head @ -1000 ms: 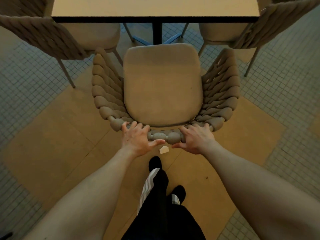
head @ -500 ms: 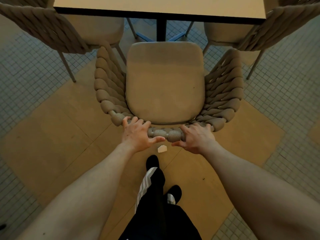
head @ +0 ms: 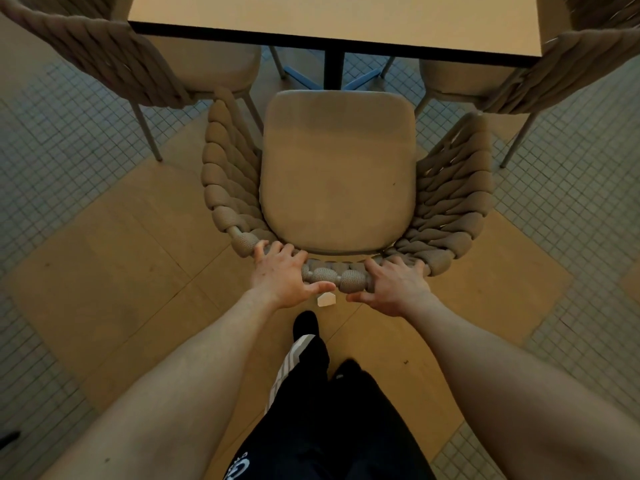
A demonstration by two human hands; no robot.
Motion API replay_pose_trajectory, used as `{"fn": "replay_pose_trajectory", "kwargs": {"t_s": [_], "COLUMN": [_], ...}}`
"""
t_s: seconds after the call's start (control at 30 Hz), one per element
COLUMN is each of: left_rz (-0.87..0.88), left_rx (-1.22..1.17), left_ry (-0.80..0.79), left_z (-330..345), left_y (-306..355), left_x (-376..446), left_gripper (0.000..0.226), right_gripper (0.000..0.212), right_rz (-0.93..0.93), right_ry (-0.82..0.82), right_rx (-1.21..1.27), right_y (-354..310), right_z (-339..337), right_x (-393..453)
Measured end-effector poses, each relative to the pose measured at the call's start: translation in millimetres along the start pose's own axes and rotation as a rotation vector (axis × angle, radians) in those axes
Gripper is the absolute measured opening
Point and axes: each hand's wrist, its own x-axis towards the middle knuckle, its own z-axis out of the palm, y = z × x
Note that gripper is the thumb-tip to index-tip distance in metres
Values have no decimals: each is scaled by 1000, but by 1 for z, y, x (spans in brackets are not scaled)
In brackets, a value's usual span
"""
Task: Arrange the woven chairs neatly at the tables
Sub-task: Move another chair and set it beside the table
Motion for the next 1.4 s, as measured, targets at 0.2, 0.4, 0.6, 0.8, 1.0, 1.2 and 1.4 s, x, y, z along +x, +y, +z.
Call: {"fn": "replay_pose_trajectory", "kwargs": {"t_s": [0.2,0.4,0.6,0.8,1.0,1.2,1.4], "left_rz": [-11,-73,-204,-363,-477,-560,-601], "left_rx": [-56,-216,-347,-455,-518,-564,-590], "left_ry": [-116,-74,3,31,48,86,105], "left_z": [-8,-21,-26,-35,-42,-48,-53], "left_y": [2,3,7,-8,-38,-78,-135], "left_x": [-2,-20,-49,-79,-104,-119,-129], "left_gripper": [96,72,70,66,75,75,74], "right_gripper": [88,101,98,95,94,90,89], "right_rz": [-1,-31,-112,-200,-305,-403,-412], "right_ry": [-93,-133,-123,-62,2,27,36], "right_rx": [46,45,12,-58,-100,-136,-184], "right_y": [2,0,-16,-42,-76,-121,-181], "right_z": [-11,-28,-45,-74,-99,-125,-145], "right_x": [-1,-15,-22,-20,-16,-14,1]}}
